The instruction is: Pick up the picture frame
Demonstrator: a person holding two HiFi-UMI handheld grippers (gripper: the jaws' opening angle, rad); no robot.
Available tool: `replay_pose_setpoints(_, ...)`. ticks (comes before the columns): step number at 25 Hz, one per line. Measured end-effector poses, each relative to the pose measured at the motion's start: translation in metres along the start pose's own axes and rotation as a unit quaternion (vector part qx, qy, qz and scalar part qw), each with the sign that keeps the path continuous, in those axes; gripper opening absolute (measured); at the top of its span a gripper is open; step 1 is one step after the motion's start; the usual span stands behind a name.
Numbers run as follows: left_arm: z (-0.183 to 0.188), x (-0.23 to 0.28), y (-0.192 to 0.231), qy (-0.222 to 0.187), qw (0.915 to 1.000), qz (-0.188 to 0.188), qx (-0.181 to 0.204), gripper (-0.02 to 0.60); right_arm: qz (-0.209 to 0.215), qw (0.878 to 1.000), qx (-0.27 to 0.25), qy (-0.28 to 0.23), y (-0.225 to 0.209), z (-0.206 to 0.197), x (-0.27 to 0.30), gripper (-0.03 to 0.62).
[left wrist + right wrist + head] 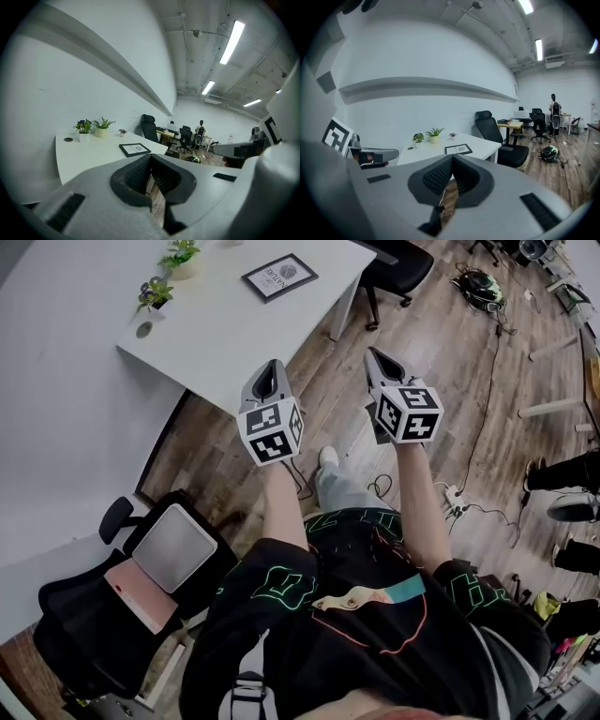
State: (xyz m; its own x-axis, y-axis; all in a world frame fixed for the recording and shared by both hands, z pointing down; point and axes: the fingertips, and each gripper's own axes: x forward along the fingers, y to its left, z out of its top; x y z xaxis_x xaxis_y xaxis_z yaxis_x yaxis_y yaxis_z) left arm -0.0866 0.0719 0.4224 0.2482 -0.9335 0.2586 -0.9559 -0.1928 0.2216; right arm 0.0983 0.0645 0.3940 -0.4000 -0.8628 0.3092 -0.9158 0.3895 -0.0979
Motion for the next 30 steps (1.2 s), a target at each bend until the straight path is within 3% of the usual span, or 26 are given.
replay_pose_setpoints(9,-0.002,0.069,-0.005,0.020,0.9996,0.019,0.005,0.005,0.015,0.999,0.035,0.014,-0.057,0.003,0.061,0.005)
replay_pose_setpoints(16,0.007,0.106,0.012,0.039,0.9977,0.051,0.022,0.005,0.055,0.997,0.058,0.017,-0.067,0.008,0.119,0.005)
replay_pose_setpoints(21,0.021,0.125,0.019,0.036,0.9966,0.070,0.026,0.005,0.059,0.996,0.072,0.009,-0.089,0.024,0.143,0.005)
replay_pose_setpoints(30,0.028,0.137,0.026,0.025,0.9954,0.090,0.019,0.005,0.095,0.994,0.051,0.008,-0.081,0.035,0.167,0.005)
